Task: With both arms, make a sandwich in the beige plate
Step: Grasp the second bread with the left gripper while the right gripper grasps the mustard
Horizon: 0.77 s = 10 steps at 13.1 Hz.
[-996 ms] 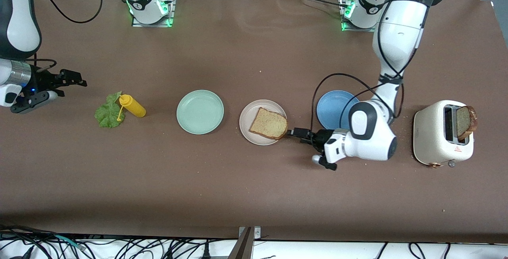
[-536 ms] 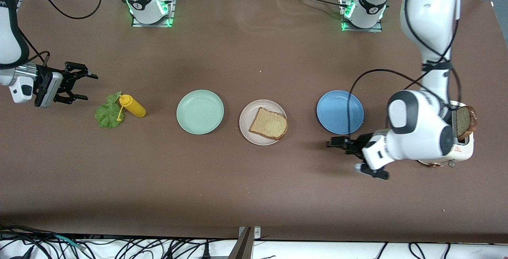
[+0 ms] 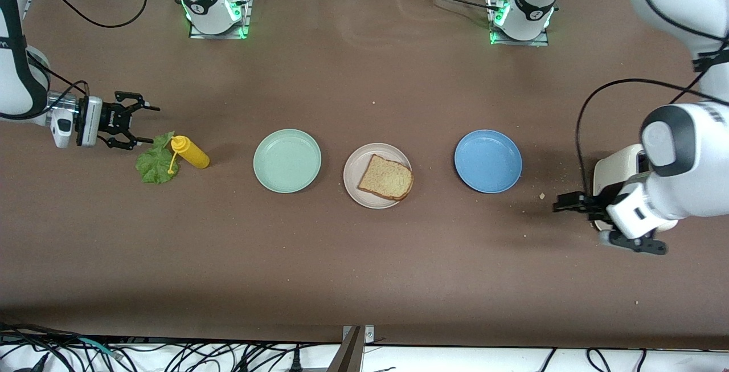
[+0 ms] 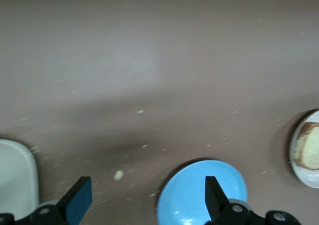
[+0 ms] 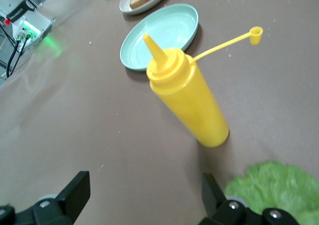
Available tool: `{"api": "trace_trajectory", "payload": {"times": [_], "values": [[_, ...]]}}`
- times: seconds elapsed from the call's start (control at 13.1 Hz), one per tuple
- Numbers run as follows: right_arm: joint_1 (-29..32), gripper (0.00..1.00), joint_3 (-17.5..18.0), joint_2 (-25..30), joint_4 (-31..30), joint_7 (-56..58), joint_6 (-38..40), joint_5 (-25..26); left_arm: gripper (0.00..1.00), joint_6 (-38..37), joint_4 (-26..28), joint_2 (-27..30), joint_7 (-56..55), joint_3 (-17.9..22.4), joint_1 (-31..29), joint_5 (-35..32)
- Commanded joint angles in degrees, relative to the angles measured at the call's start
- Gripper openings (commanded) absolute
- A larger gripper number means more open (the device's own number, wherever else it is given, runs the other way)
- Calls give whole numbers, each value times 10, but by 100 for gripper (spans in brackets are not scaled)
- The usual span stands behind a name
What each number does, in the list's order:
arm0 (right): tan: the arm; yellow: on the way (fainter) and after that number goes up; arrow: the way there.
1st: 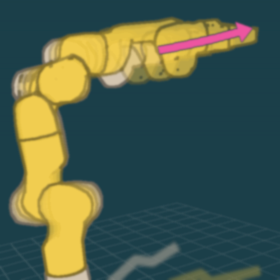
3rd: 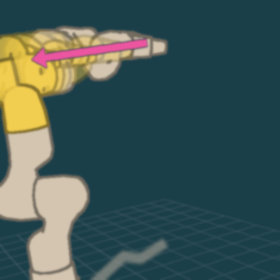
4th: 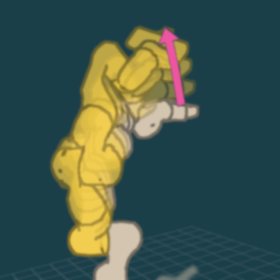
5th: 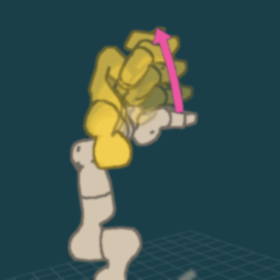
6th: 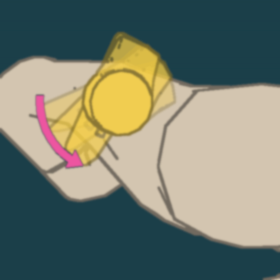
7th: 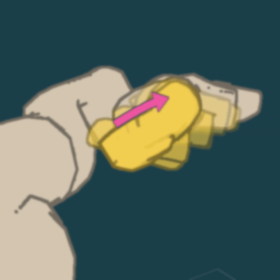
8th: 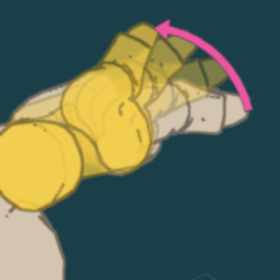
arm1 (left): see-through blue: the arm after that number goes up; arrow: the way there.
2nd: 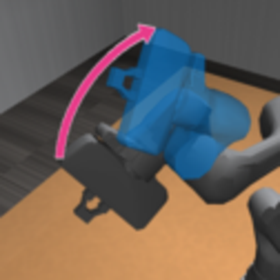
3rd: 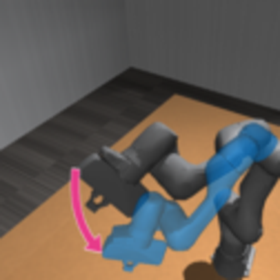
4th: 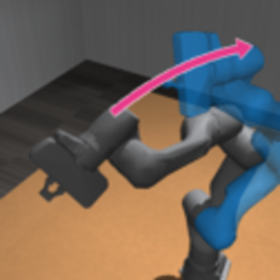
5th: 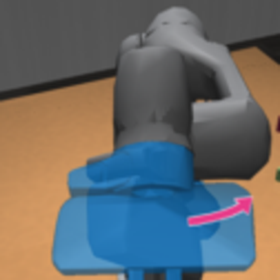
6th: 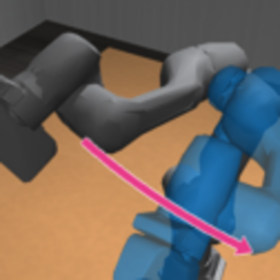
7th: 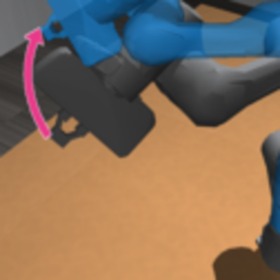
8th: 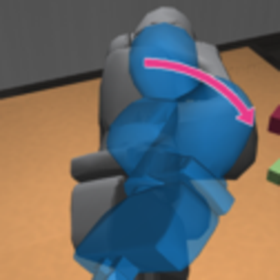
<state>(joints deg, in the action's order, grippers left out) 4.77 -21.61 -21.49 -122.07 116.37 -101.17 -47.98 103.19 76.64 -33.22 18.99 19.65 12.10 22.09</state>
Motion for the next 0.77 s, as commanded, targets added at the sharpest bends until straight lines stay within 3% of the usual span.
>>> {"api": "trace_trajectory", "payload": {"times": [0.0,0.31,0.46,0.69], "values": [[0,99,3,-40,5,72,-2,-69,100,-14,14,27,-4,-3,-15,-38],[-20,99,6,-65,14,158,-27,-139,100,-26,13,48,-2,5,-23,-46],[-33,99,6,-68,14,162,-28,-156,100,-29,11,55,10,3,-23,-121],[-40,99,7,-84,12,184,-23,-189,100,-27,13,53,34,4,-31,-158]]}}
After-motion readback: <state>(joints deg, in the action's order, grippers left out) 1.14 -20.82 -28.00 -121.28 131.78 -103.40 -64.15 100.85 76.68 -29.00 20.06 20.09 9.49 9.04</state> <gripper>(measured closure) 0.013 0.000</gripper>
